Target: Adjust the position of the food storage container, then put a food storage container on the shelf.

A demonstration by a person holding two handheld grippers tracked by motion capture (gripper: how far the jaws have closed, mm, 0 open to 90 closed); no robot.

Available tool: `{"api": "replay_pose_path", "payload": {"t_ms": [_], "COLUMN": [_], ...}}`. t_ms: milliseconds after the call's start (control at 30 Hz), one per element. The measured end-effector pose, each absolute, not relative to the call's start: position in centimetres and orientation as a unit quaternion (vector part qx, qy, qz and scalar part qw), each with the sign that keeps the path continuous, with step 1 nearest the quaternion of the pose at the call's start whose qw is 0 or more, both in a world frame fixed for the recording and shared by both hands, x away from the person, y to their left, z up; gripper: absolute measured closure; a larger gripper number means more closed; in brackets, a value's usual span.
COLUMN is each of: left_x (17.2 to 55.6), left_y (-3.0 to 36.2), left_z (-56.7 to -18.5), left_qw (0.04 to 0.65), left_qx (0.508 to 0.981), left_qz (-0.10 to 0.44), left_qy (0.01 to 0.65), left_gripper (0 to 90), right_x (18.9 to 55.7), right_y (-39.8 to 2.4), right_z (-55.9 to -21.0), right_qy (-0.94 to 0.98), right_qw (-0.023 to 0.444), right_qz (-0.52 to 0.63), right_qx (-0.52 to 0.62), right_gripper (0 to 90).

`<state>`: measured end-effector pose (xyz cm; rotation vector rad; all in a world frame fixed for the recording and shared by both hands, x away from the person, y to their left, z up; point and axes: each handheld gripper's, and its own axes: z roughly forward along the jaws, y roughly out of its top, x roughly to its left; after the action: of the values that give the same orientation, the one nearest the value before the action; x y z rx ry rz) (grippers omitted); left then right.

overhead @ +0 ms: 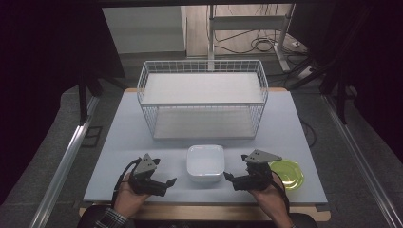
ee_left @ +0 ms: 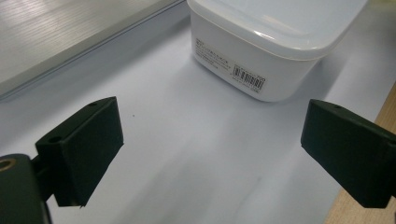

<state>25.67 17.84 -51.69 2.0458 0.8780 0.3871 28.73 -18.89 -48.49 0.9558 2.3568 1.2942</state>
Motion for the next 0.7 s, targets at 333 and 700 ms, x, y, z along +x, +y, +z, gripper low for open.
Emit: {"api": "replay_pose_path", "payload": {"t_ms": [333,700], "left_x": [26.1,27.4], "left_y": [17.6,16.5], "left_z": [-51.6,-50.9], "left_qw": [0.435,0.455], "left_qx": [0.817,0.807], "left_qz": [0.13,0.09], "left_qy": [0.356,0.365], "left_gripper": [4.6,2.5], "right_x": [29.0,29.4], "right_y": [-18.6,-17.4], "right_z": [-48.7,-48.4], "right_qy": [0.816,0.826], "right_qw": [0.138,0.123], "right_qz": [0.447,0.437], "right_qx": [0.338,0.333], "right_gripper": [4.2,1.1]}}
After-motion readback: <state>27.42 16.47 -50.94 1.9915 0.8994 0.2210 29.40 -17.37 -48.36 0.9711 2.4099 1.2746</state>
